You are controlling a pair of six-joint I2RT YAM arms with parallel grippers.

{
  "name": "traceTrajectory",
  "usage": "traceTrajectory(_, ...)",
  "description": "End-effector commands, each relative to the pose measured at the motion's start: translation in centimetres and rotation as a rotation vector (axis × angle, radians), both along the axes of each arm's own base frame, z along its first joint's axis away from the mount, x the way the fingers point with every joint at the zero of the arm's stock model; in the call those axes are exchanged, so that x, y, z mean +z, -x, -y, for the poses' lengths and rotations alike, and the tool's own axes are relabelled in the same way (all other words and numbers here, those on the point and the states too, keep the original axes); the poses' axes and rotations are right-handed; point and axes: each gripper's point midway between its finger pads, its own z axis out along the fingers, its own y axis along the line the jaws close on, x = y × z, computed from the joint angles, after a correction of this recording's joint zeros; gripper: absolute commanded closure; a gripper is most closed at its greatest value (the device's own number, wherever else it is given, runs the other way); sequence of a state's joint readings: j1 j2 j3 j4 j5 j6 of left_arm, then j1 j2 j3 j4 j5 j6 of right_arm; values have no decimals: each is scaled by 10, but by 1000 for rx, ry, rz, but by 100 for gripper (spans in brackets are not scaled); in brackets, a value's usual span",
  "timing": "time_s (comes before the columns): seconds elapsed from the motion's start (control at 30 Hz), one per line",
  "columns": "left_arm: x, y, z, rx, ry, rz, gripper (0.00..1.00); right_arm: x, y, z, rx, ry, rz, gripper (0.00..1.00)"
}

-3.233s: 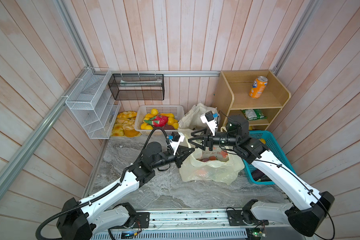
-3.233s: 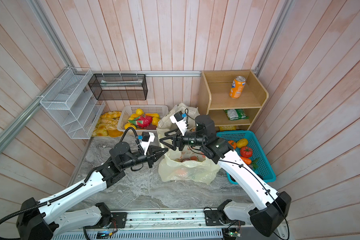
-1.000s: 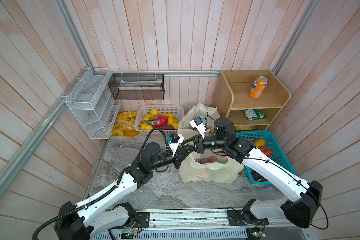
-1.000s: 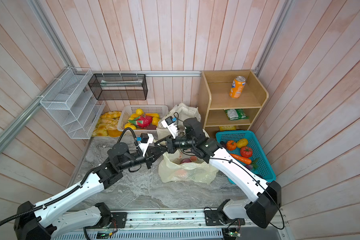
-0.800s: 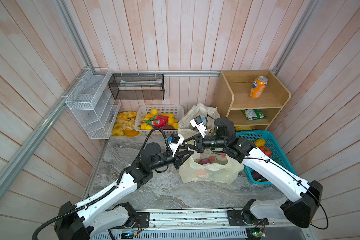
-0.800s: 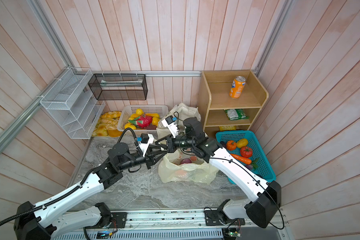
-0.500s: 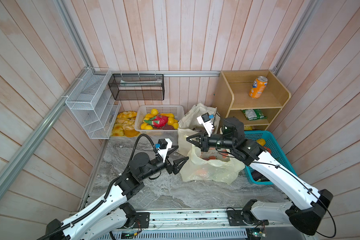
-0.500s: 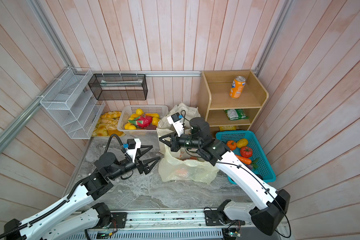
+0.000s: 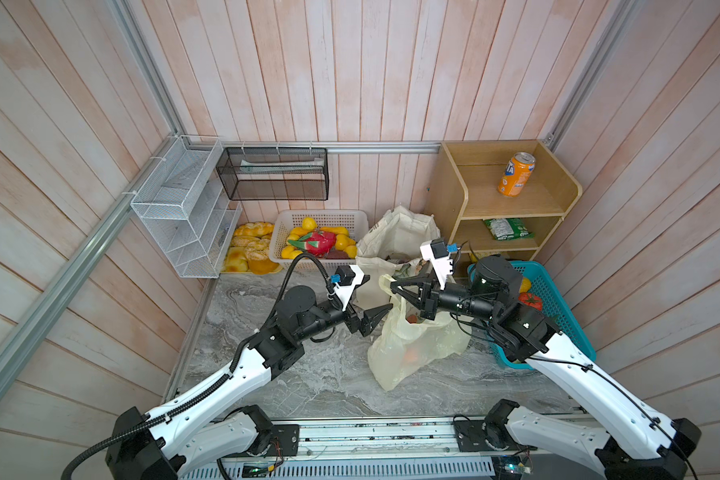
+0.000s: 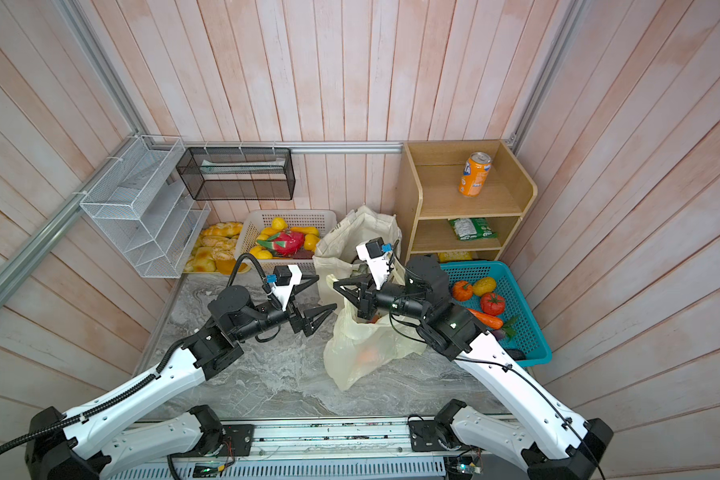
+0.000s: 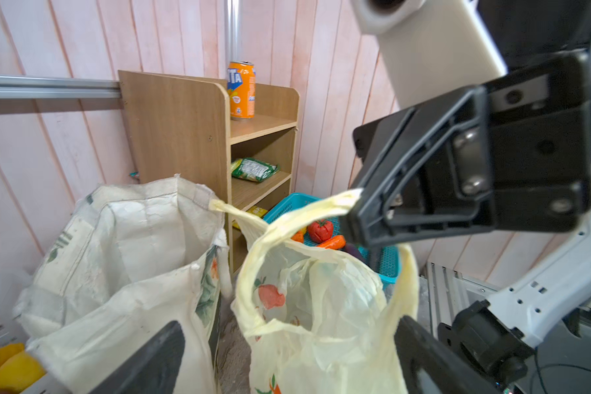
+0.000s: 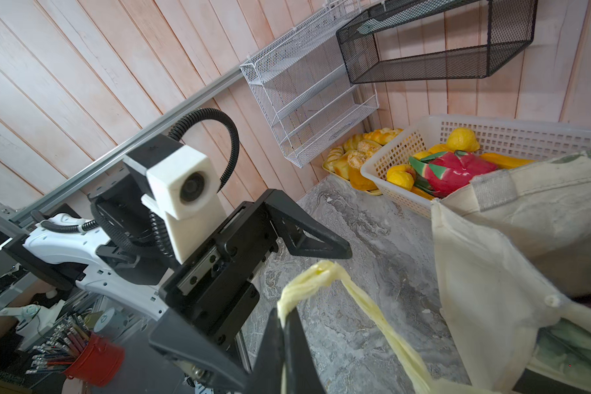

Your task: Place the mixed food into the grocery bags and tie them

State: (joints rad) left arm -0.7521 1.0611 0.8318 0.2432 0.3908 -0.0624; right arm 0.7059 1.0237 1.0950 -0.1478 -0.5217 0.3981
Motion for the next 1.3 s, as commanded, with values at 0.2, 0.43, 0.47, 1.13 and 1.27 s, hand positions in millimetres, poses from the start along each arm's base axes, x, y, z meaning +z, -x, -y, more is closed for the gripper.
traceTrajectory(0.2, 12, 18, 32, -194, 44, -35, 1, 7, -13, 2, -66, -46, 11, 100)
traceTrajectory(0.43, -8, 1, 33, -84, 86, -80, 4, 18, -13, 2, -71, -83, 27, 100)
traceTrajectory(0.47, -8, -1, 33, -77, 97, -81, 5, 18, -14, 2, -74, -84, 26, 100)
traceTrajectory(1.13, -16, -18, 60, -117, 34, -73, 100, 44, -19, 49, -187, -124, 124, 38)
traceTrajectory(1.27, -10, -17, 59, -231, 11, -72, 100, 41, -21, 58, -177, -68, 214, 26)
